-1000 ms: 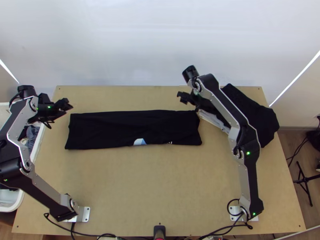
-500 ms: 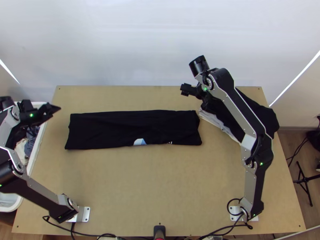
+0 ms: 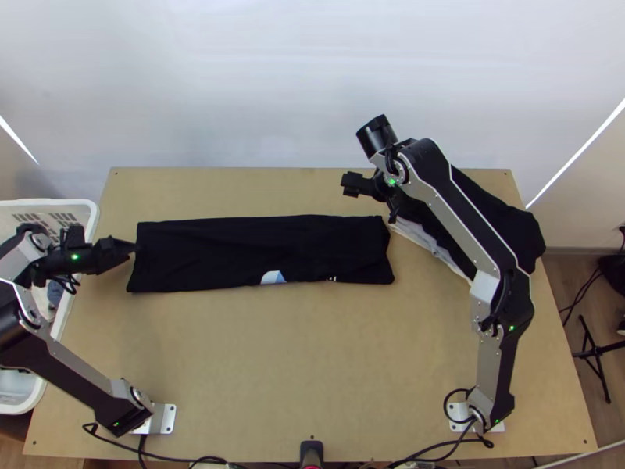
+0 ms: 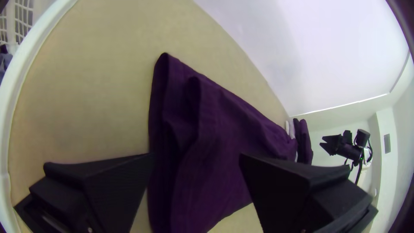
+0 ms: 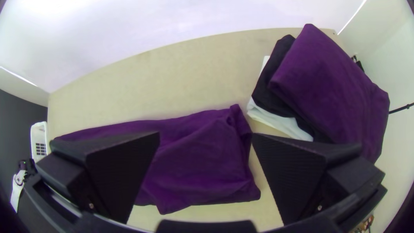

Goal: Fold the t-shirt

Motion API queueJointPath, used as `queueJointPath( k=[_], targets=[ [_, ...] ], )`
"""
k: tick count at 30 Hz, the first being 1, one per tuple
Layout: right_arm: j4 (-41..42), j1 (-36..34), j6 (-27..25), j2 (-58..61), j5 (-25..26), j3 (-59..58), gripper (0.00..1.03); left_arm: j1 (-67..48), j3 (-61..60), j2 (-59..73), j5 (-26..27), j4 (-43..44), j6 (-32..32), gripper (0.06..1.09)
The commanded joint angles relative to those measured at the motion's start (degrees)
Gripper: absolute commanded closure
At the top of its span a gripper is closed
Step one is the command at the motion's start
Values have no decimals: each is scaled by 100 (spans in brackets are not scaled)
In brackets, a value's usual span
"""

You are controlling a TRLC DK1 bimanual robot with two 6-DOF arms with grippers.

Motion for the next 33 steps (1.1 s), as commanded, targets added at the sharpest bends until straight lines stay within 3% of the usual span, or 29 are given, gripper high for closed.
queueJointPath(
  k=[1, 15, 24, 25, 26, 27, 29, 30, 33],
  targets=[
    [-113, 61, 33, -20, -12, -40, 4, 42, 16, 239, 96, -137, 341, 14],
    [-122, 97, 42, -117, -21, 12, 4, -319, 34, 485, 52, 338, 121, 13],
    [-122, 61, 50, -170, -47, 100, 4, -1031, -116, 485, -106, 777, -345, 13],
    [-122, 44, 50, -187, -47, 100, 4, -1075, -124, 485, -176, 795, -371, 16],
    [-122, 26, 50, -205, -47, 100, 4, -1110, -142, 477, -185, 848, -468, 29],
    [-122, 0, 50, -231, -56, 83, 4, -1110, -177, 442, -176, 962, -670, 50],
    [-131, -62, 50, -284, -83, 39, 4, -1048, -362, 301, -185, 1744, -1672, 101],
    [-131, -97, 50, -319, -83, 21, 4, -1013, -494, 195, -211, 2052, -1971, 105],
    [-149, -202, 50, -433, -91, -102, 4, -820, -555, 64, -211, 2140, -1883, 105]
  ],
)
